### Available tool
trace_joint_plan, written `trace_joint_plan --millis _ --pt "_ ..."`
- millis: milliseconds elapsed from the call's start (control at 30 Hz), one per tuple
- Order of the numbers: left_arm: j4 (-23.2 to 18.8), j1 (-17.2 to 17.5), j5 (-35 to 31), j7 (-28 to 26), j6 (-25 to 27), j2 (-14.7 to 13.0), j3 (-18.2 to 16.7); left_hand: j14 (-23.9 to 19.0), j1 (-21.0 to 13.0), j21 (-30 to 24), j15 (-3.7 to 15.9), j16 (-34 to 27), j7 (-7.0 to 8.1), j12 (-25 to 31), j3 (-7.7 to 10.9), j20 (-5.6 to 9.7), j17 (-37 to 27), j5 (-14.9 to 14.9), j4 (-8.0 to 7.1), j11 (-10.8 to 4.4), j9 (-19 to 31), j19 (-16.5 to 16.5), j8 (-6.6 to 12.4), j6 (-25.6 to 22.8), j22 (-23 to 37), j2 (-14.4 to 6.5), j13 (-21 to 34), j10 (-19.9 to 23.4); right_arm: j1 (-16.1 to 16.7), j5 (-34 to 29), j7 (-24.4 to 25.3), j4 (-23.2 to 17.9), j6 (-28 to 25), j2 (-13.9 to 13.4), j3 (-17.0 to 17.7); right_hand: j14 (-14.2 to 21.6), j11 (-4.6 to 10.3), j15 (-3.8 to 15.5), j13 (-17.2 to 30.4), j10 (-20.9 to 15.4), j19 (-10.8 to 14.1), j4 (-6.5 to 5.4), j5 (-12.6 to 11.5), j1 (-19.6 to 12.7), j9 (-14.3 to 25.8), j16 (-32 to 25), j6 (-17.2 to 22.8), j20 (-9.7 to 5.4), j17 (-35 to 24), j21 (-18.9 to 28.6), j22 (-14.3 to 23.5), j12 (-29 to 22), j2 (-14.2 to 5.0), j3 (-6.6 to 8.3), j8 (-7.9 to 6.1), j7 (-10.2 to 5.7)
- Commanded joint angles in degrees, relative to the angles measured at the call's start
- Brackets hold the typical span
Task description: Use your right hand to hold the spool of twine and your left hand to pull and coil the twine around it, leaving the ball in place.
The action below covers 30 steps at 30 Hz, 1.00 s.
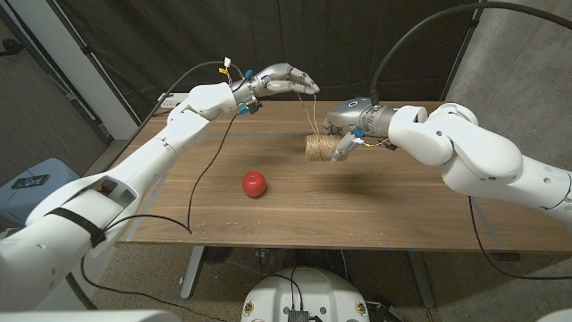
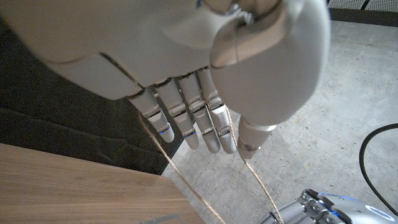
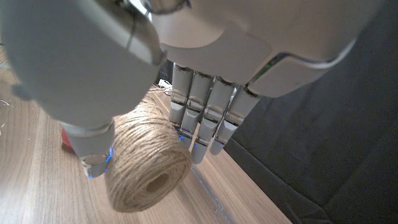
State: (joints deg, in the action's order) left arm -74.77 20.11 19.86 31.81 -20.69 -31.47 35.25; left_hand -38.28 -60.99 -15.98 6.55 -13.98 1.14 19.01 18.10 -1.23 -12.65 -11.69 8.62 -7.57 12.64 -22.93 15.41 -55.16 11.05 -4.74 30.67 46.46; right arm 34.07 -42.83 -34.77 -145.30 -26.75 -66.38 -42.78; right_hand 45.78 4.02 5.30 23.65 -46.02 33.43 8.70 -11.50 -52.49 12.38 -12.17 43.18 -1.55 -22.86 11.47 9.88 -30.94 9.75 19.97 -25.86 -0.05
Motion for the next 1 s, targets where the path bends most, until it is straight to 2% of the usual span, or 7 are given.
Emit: trace_joint_plan --millis 33,667,1000 --pt "2.5 -0.6 -0.3 0.4 -0.5 0.6 0.3 -0.1 -0.1 0.1 -0.32 0.2 0.08 -0.2 0.25 0.11 -0.2 -0.5 0.23 0.01 0.2 0.1 -0.09 0.3 0.3 -0.6 0.3 0.2 0.3 0.1 -0.1 -1.4 -0.7 0.2 0.4 0.4 7.32 7.96 0.2 -7.5 0.5 -0.13 -0.5 -7.2 0.2 0.0 9.6 -0.1 0.1 -0.1 0.2 -0.2 -7.51 0.38 -0.08 -9.45" --pt "7.4 -1.2 -2.7 -1.8 1.3 1.2 1.5 0.1 -0.2 0.1 -0.41 0.3 0.18 -0.4 0.28 -0.01 -0.3 -0.5 0.3 -0.04 0.2 0.2 -0.22 0.5 0.3 -0.6 0.4 0.0 0.4 1.0 0.4 -2.5 -1.4 0.5 0.7 0.6 7.43 7.96 0.3 -7.8 0.6 -0.1 -0.5 -7.2 0.1 0.0 9.8 -0.18 0.1 -0.1 0.2 -0.2 -7.47 0.38 -0.12 -9.4" --pt "8.6 -1.5 -3.2 -2.1 1.7 1.4 1.9 0.2 -0.2 0.1 -0.38 0.3 0.21 -0.5 0.26 0.01 -0.3 -0.5 0.26 0.03 0.2 0.2 -0.23 0.5 0.3 -0.7 0.5 0.0 0.9 1.4 0.7 -3.9 -1.8 -0.2 1.2 0.6 7.43 7.98 0.3 -7.7 0.6 -0.06 -0.5 -7.2 0.1 0.0 9.7 -0.18 0.1 -0.1 0.2 0.0 -7.5 0.41 -0.1 -9.43"
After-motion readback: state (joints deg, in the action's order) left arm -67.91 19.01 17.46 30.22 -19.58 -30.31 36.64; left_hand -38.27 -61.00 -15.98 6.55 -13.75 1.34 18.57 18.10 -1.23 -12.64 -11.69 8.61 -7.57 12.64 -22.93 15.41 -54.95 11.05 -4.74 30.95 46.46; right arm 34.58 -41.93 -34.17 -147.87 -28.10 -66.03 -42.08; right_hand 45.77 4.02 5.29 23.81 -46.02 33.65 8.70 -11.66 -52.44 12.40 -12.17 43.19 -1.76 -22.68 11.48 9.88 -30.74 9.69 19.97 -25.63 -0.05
